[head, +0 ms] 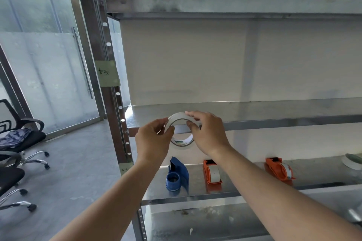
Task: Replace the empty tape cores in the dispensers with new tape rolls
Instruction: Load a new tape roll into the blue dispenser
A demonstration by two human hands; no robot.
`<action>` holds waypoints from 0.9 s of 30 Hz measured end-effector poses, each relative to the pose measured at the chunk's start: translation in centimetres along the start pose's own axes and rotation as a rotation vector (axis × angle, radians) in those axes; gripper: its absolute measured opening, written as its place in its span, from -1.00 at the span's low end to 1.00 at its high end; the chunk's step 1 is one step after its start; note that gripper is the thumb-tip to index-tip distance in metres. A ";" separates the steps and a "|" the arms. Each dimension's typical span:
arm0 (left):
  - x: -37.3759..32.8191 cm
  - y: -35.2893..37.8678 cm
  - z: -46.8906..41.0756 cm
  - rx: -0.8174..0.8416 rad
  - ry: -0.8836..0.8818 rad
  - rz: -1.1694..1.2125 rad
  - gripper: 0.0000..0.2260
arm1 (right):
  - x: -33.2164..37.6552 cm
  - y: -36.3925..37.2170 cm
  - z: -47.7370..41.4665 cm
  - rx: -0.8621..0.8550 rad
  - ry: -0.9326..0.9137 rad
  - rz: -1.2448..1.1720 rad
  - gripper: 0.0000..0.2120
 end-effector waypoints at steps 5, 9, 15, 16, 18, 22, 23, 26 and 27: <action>-0.9 -0.3 -0.4 -0.026 0.050 -0.075 -0.74 | 0.1 0.1 -0.1 -0.004 0.038 -0.112 -0.69; -0.8 0.0 -0.7 -0.014 0.057 -0.126 -0.68 | -0.1 0.3 -0.3 0.014 0.070 -0.174 -0.73; -0.1 0.4 -0.9 -0.042 0.035 -0.060 -0.63 | -0.7 0.5 -0.8 0.038 0.112 -0.197 -0.75; -0.1 0.4 -1.0 -0.050 0.029 -0.045 -0.64 | -0.8 0.5 -0.8 0.039 0.120 -0.208 -0.75; 0.1 0.2 -1.1 -0.064 0.017 0.001 -0.68 | -0.9 0.5 -0.7 0.041 0.133 -0.231 -0.78; 0.3 0.2 -1.2 -0.041 0.015 0.041 -0.70 | -1.0 0.3 -0.9 0.046 0.115 -0.127 -0.88; 0.3 0.3 -1.2 -0.029 0.028 0.031 -0.69 | -0.9 0.1 -1.0 0.041 0.097 -0.060 -0.88; 0.1 0.5 -1.2 0.016 0.049 0.023 -0.70 | 0.2 -0.5 -0.7 0.039 0.014 0.097 -0.71; -0.1 0.7 -1.2 0.040 0.056 0.022 -0.71 | 0.7 -0.6 -0.5 0.047 -0.021 0.116 -0.65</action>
Point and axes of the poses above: each hand's wrist, its own z-axis away from the middle knuckle, its own y-axis out of the palm, x = y × z, the point moved 6 cm from there along -z, towards the middle knuckle, and after that the axes turned 11 degrees about y, right-handed, at the moved point
